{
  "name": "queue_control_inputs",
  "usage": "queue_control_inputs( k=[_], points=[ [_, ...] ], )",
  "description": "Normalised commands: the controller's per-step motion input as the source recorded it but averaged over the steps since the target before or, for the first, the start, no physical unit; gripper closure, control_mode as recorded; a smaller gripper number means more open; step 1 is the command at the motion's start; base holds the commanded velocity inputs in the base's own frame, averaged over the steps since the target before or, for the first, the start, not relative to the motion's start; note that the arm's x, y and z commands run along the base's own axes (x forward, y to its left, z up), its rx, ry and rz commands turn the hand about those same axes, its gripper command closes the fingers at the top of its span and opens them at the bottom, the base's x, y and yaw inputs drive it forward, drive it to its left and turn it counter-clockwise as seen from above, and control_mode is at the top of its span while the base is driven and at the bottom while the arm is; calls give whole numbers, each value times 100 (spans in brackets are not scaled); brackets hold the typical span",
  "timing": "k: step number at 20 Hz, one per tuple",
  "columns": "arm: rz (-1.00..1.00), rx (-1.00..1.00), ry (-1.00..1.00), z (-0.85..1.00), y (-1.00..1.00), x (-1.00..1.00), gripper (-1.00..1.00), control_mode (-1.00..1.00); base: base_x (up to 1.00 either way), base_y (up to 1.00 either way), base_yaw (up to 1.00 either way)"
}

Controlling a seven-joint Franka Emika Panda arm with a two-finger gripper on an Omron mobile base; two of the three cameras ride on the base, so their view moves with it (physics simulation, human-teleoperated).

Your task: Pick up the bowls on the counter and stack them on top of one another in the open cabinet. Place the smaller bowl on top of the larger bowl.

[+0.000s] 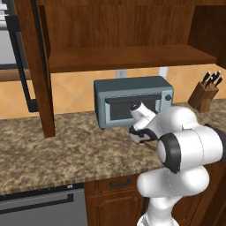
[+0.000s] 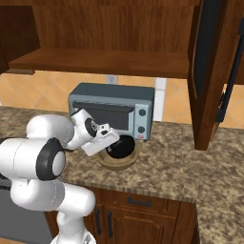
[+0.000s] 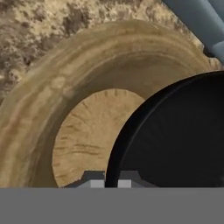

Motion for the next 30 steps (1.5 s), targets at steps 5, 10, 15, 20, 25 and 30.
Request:
queue_control_inputs(
  k=[5, 10, 15, 20, 25, 30],
  points=[
    [1, 3, 2, 2, 0, 16, -100, -100, 0, 0, 0],
    [0, 1, -12, 94, -9, -18, -100, -100, 0, 0, 0],
    [0, 7, -1, -1, -1, -28, -100, -100, 0, 0, 0],
    [0, 4, 1, -27, 22, -21, -100, -100, 0, 0, 0],
    [0, 0, 0, -7, 34, -20, -100, -100, 0, 0, 0],
    [0, 0, 11, -54, 4, 7, -100, -100, 0, 0, 0]
  ],
)
